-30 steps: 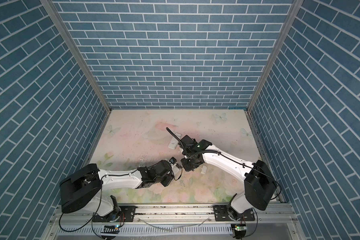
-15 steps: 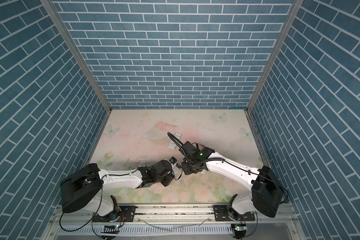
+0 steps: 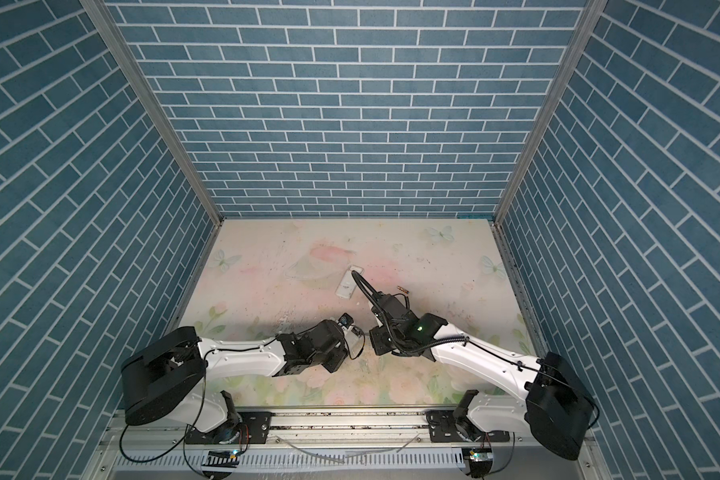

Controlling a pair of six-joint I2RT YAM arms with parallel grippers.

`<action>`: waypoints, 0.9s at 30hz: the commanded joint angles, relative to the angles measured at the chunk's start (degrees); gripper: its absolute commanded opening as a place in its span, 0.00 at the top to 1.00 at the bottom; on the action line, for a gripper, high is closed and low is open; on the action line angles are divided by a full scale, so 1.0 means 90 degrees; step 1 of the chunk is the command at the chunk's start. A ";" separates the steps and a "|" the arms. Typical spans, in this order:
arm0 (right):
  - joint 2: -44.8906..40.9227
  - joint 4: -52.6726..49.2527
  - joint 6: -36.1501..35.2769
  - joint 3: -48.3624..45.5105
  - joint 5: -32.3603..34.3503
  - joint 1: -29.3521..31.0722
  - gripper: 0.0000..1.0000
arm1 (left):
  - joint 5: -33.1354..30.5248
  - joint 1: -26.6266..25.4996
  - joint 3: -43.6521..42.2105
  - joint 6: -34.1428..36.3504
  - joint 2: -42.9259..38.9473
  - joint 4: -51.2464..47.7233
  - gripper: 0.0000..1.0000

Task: Unload the batteries from the remote control
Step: 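Lever the screwdriver tip under the upper battery's end with the right gripper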

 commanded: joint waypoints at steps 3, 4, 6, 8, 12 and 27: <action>0.0026 0.1717 0.0139 -0.0363 -0.0099 0.0035 1.00 | 0.1119 -0.0164 -0.0187 0.0241 0.0585 -0.0088 0.62; -0.0040 0.1754 0.0139 -0.0376 -0.0077 0.0038 1.00 | 0.1123 -0.0172 -0.0187 0.0241 0.0594 -0.0088 0.62; -0.0129 0.1806 0.0129 -0.0390 -0.0040 0.0035 1.00 | 0.1124 -0.0169 -0.0181 0.0255 0.0587 -0.0086 0.62; -0.0199 0.1848 0.0128 -0.0406 0.0000 0.0035 1.00 | 0.1124 -0.0170 -0.0186 0.0256 0.0605 -0.0086 0.63; -0.0270 0.1944 0.0158 -0.0436 0.0003 0.0033 1.00 | 0.1124 -0.0171 -0.0191 0.0256 0.0593 -0.0094 0.63; -0.0536 0.2091 0.0227 -0.0483 0.0088 0.0035 1.00 | 0.1084 -0.0173 -0.0192 0.0256 0.0593 -0.0127 0.63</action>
